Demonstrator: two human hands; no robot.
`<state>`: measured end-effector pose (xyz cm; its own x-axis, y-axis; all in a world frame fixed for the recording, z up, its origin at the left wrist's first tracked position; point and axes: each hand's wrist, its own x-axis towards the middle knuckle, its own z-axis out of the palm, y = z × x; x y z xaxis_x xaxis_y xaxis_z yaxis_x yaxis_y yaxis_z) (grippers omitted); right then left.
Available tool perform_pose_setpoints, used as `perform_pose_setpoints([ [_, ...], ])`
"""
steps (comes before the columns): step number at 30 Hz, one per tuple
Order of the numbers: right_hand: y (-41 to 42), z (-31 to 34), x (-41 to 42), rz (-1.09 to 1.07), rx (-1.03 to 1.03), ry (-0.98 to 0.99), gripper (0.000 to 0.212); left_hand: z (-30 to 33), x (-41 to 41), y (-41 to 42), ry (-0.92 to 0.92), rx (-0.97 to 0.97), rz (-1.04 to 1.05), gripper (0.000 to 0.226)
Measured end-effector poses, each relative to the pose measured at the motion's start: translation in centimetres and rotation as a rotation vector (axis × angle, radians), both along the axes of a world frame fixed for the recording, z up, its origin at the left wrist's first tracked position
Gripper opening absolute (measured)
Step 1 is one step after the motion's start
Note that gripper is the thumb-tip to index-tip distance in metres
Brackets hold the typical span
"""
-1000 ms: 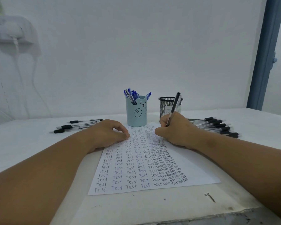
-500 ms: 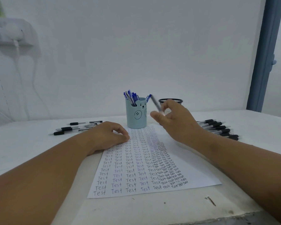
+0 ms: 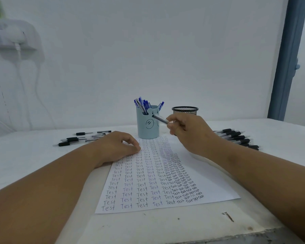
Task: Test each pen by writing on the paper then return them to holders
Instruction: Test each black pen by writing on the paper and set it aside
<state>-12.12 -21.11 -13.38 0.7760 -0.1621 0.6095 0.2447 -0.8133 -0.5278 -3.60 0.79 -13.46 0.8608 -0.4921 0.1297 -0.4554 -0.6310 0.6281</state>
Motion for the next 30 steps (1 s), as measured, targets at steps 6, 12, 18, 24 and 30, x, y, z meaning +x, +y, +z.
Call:
perform_pose_setpoints([
  [6,0.1,-0.1,-0.2,0.02,-0.004,0.019,0.012,0.0,0.0,0.0,0.004,-0.001,0.007,0.015],
  [12,0.0,0.1,-0.3,0.006,-0.016,0.041,0.02,0.0,-0.1,0.0,0.002,0.003,0.001,0.014],
  [18,-0.5,0.6,0.0,-0.072,-0.052,0.003,0.016,0.1,-0.1,0.1,0.003,0.002,0.007,0.015],
  [24,-3.6,1.8,-0.1,-0.185,-0.157,-0.047,0.031,-0.1,0.1,0.0,0.007,-0.004,0.009,0.015],
  [30,-7.3,2.6,-0.6,-0.371,-0.295,0.213,0.039,-0.1,0.2,0.1,0.008,-0.004,0.008,0.014],
])
